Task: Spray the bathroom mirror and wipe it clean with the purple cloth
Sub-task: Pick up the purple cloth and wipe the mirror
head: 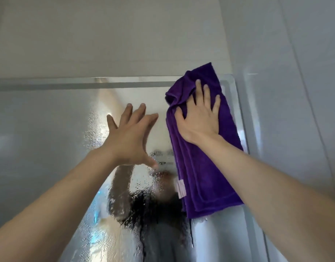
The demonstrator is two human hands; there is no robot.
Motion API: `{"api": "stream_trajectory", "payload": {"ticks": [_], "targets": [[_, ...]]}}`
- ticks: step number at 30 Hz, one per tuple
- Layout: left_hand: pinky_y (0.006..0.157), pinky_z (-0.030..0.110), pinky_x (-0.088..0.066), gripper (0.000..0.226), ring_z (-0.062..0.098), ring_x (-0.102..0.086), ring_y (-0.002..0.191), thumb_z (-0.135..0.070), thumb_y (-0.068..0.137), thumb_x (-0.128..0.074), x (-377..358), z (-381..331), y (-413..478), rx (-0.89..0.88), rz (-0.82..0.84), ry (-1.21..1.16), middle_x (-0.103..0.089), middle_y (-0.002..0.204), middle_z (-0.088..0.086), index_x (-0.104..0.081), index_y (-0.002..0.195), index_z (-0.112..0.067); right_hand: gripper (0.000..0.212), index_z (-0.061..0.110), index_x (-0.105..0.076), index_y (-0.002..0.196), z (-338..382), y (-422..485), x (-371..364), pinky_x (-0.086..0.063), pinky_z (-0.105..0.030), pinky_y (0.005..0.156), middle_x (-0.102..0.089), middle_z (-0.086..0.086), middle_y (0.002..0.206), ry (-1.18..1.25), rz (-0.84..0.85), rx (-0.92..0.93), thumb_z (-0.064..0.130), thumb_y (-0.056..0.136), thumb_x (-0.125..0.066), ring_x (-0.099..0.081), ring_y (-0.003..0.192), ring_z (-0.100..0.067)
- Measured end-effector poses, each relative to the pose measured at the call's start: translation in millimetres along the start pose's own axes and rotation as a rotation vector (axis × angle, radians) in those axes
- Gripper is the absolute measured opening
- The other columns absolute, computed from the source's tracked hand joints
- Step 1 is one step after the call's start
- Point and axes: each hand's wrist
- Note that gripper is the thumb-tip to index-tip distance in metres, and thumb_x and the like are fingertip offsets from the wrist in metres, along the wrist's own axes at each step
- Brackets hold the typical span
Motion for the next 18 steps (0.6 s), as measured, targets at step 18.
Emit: {"api": "stream_trajectory", "payload": {"ticks": [18], "targets": [[0.119, 0.053, -0.014, 0.124, 0.02, -0.006, 0.151, -0.097, 0.049, -0.052, 27.3, 44.3, -10.3, -0.065, -0.184, 0.048, -0.006, 0.166, -0.009, -0.011, 0.152, -0.043, 0.077, 0.031, -0.006, 0.16, -57.1, -33.4, 9.8, 0.001, -0.062, 0.122, 0.002, -0.001, 0.17, -0.093, 0.119, -0.008, 0.06, 0.092, -0.026, -0.001, 0.156, -0.026]]}}
Point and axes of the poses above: each hand's wrist, its own y-axis towards the middle knuckle, its own x-axis out of the back of the hand, z = x × y
